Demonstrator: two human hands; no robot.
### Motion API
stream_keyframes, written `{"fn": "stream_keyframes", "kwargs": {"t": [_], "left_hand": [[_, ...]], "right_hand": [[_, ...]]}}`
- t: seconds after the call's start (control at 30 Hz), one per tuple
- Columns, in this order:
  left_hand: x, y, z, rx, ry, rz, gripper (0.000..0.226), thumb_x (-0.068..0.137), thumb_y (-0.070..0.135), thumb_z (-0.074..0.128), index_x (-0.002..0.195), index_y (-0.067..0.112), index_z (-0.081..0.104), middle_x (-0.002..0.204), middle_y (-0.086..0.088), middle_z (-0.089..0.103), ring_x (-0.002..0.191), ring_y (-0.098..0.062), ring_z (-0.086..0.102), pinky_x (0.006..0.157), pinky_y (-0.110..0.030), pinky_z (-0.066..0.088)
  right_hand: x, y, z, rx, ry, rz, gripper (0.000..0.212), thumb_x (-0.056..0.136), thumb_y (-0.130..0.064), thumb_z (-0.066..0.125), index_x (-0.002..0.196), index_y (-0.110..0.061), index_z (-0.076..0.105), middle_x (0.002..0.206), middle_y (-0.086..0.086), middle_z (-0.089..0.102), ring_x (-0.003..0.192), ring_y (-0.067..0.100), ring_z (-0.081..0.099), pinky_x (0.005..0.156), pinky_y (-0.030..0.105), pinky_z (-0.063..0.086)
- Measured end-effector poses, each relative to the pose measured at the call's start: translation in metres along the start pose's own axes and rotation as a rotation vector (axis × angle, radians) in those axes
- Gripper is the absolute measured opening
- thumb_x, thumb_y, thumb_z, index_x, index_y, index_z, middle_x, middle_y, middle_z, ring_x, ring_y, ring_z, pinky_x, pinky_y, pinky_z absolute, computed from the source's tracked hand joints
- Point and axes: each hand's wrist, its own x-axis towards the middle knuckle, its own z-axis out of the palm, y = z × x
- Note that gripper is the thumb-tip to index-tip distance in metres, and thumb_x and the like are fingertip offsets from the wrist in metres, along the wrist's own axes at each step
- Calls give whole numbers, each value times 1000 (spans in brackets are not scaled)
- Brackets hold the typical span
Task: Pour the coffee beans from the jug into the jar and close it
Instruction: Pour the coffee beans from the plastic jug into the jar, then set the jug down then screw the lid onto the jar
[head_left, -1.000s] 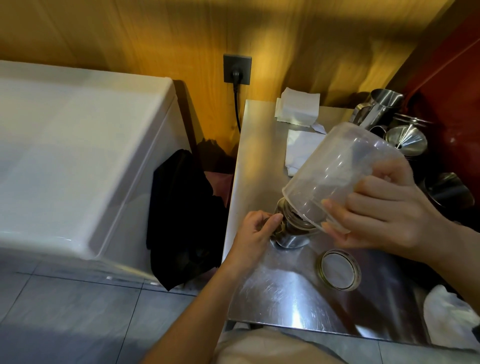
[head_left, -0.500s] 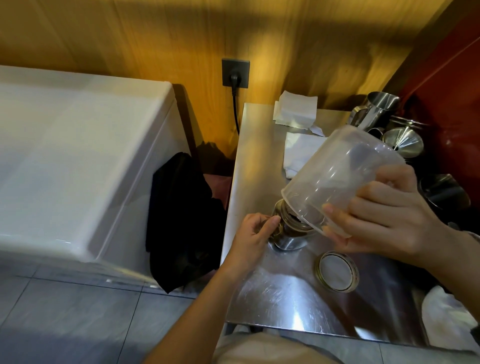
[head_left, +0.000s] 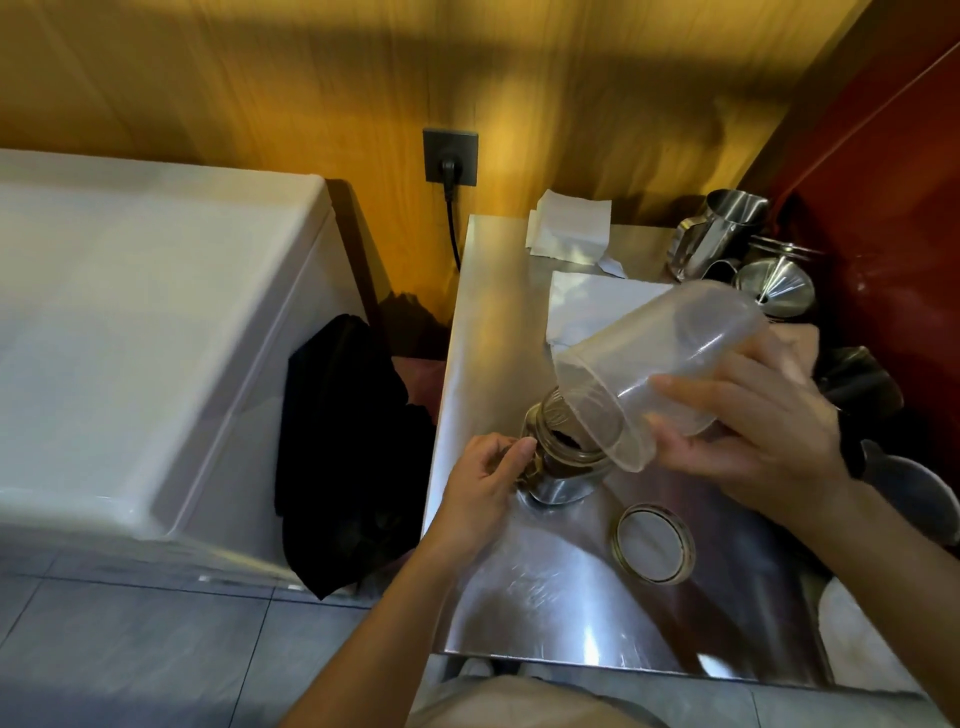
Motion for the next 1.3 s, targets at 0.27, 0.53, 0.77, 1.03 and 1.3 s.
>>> {"fn": "stream_keyframes", "kwargs": {"t": [0.27,0.53,0.77,1.03,1.3], "left_hand": [[-1,3,-4,-21,-72,-11,32,74,67,65,71,36,67,82,-11,60,82,-30,57,80,-52,48],[12,-40,-6,-7,-19,-12,35,86,60,66,80,25,67,71,10,62,69,-5,58,63,-36,43],[15,-38,-13,78,-18,4,43,87,64,62,78,23,65,76,-1,57,75,-18,56,69,-47,44],[5,-11,-11,102,-21,26,50,72,81,59,69,31,65,71,9,61,71,-8,58,67,-27,48],[1,-1,-2,38,-3,7,24,93,33,59,70,33,66,65,14,65,65,-1,60,62,-25,49]], "right_hand": [[-33,2,12,363,410,962,20,87,-29,51,68,-30,43,63,-14,52,58,-3,44,56,13,36],[-81,10,33,485,633,1379,26,98,-16,42,73,-24,47,71,-2,51,56,-9,50,56,6,40],[-116,12,39,479,583,1479,19,97,-27,45,79,-29,51,79,-5,57,64,-12,56,57,2,42],[-136,4,40,452,412,1485,22,94,-31,48,75,-32,57,79,-6,62,69,-4,58,65,23,43],[-132,3,34,386,425,1396,10,94,-22,50,104,-19,49,101,3,56,84,-10,54,65,1,41]]}}
